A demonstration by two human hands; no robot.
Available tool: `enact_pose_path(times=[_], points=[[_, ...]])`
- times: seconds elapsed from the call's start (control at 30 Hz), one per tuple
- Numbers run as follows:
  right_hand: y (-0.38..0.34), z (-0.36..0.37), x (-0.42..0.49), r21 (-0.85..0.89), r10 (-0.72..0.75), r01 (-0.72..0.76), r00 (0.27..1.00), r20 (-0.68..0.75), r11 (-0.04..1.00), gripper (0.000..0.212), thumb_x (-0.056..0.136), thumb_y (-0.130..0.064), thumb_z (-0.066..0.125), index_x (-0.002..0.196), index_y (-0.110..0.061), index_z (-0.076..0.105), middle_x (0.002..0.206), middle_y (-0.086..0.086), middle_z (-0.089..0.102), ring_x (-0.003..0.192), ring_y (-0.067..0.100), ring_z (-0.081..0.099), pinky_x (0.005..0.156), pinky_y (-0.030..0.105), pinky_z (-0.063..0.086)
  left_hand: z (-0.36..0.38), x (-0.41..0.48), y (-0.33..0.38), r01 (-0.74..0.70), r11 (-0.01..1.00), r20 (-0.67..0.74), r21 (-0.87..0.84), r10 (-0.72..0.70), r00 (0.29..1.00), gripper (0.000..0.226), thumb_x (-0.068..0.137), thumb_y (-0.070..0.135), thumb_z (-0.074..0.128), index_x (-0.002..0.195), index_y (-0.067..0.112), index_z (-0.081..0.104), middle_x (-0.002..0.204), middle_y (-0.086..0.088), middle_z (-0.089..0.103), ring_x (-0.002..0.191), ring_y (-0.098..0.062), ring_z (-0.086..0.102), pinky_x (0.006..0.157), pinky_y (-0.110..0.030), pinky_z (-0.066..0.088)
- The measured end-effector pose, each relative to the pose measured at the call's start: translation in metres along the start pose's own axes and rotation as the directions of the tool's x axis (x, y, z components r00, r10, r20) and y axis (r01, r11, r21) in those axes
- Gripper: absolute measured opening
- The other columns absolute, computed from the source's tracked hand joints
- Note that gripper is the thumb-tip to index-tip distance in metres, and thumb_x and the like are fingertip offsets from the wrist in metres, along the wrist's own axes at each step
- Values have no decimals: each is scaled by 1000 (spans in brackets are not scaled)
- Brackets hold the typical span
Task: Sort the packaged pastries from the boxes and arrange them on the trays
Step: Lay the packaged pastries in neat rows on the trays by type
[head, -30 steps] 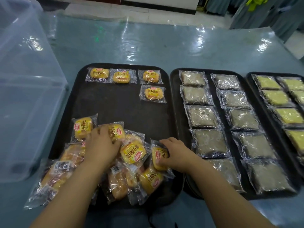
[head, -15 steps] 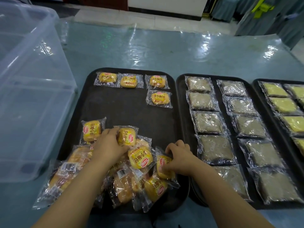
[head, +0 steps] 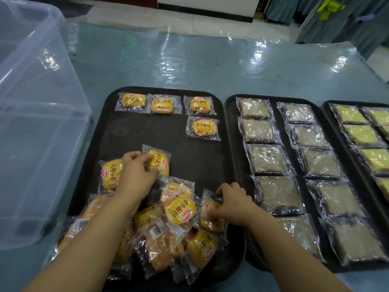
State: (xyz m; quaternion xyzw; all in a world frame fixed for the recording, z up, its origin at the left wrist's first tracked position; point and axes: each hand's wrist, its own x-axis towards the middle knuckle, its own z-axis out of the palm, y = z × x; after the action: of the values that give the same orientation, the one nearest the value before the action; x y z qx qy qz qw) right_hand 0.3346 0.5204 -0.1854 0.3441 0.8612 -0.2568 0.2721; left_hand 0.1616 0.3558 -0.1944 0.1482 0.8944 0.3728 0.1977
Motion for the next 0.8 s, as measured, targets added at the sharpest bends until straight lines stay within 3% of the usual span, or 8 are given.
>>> enact_pose_path(times=[0.2,0.3,0.37,0.43,0.53,0.7,0.8], points=[[-8,-4,9,-49,70,-71,997,-25,996,92,61,-64,73,134,-21,37,132,5,40,121,28,39,104,45,36,-6,36,13,45,998,-65,-43,-47,997,43,95,16,53,136,8,45,143,-5,19,99,-13,46,90,-16,29],[-9,-9,13,-23,89,-90,996,-11,996,84,59,-63,76,125,-21,44,125,4,41,115,27,43,100,45,40,-7,51,15,83,996,-29,39,-82,996,41,96,17,50,136,4,45,147,-7,18,110,-22,47,100,-23,30],[-9,-11,16,25,91,-91,996,-15,996,77,59,-57,79,117,-21,44,119,2,41,111,26,46,97,45,43,-6,58,11,72,979,24,188,-78,997,40,95,24,53,131,8,51,142,-9,30,118,-28,45,105,-33,31],[-10,-14,19,78,81,-75,993,-82,994,65,62,-48,81,107,-20,42,112,2,46,103,25,52,90,44,48,-6,61,6,6,935,37,355,-20,999,35,92,31,55,123,14,59,134,-10,41,121,-32,37,102,-38,33],[-13,-23,23,166,73,-30,963,-259,986,48,73,-35,77,98,-21,38,97,0,56,87,21,58,77,41,52,-8,61,3,-76,905,31,418,69,997,34,91,27,56,124,19,56,135,-7,41,124,-31,28,102,-40,34],[-26,-45,32,328,88,52,913,-399,943,52,74,-34,78,107,-21,41,103,-3,56,91,19,58,80,41,53,-14,77,-2,-327,812,253,484,228,940,54,94,22,52,143,32,33,156,4,15,143,-27,4,114,-43,18],[-36,-57,35,429,117,81,901,-418,900,53,70,-41,80,106,-23,46,97,-6,57,86,15,59,75,35,54,-15,85,-4,-408,732,366,545,230,902,54,95,28,49,144,37,28,158,4,9,144,-27,9,116,-43,18]])
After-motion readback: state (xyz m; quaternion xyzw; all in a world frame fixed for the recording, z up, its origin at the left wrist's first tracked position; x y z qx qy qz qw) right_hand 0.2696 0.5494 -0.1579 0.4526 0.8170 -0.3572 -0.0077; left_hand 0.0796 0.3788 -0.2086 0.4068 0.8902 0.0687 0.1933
